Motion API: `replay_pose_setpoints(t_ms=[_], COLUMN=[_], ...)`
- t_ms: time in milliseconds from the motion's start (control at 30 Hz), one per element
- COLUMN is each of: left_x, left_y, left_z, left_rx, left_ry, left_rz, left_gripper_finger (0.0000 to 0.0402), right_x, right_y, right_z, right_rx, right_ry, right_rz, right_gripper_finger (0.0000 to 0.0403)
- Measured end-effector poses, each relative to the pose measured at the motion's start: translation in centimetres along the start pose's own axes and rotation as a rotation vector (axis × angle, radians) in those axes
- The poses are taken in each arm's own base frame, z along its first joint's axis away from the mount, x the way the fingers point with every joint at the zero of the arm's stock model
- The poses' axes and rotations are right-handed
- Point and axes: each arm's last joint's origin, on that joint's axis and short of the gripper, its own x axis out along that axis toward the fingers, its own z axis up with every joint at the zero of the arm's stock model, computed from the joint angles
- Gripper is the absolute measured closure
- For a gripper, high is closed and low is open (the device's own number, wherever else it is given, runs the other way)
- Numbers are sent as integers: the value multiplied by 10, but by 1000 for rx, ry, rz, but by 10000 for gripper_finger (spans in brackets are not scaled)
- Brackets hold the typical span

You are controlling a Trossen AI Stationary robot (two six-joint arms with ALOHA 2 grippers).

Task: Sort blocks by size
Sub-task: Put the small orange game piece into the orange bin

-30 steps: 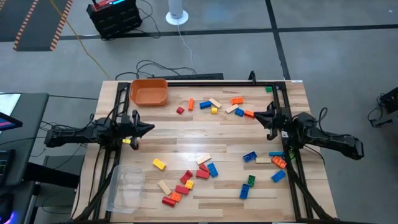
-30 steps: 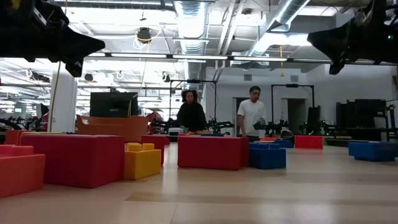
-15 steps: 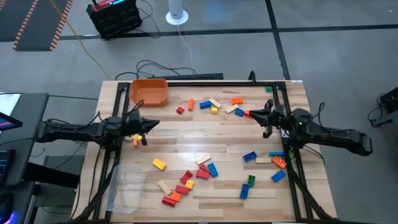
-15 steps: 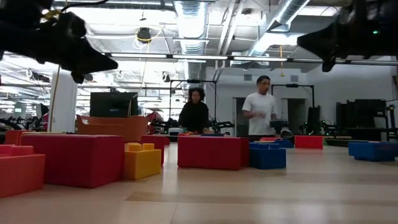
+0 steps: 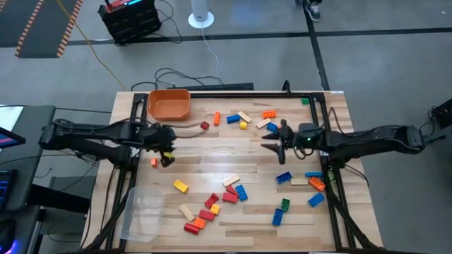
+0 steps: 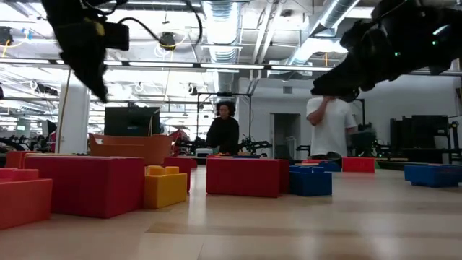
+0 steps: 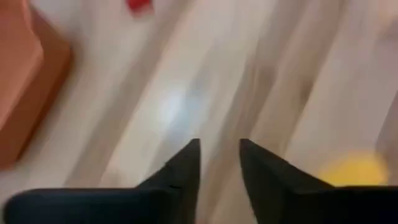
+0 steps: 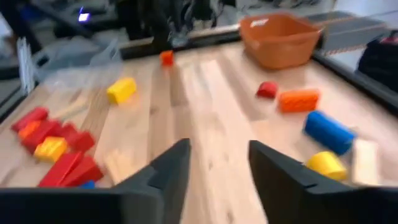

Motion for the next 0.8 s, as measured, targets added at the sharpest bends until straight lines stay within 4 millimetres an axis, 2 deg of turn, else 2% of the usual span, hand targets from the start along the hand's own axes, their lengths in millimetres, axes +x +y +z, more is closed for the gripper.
replay_pose_setpoints(t_ms=[167, 367, 533, 667, 800], left_x=[7, 25, 37, 48, 54], left_y=[-10, -25, -40, -47, -45], left_z=[-9, -13, -18, -34, -49], left_rx=[151, 186, 301, 408, 398], left_ry=[335, 490, 561, 614, 648], left_rz=[81, 115, 113, 120, 153], left_gripper_finger=[212, 154, 141, 140, 140], right_x=[11, 16, 15, 16, 20], right_y=[5, 8, 12, 17, 20], right_z=[-9, -12, -13, -15, -20], right_rx=[-32, -55, -60, -74, -92], right_ry=[43, 49, 49, 62, 86], right_rz=[-8, -20, -10, -5, -15], right_gripper_finger=[136, 127, 127, 126, 126])
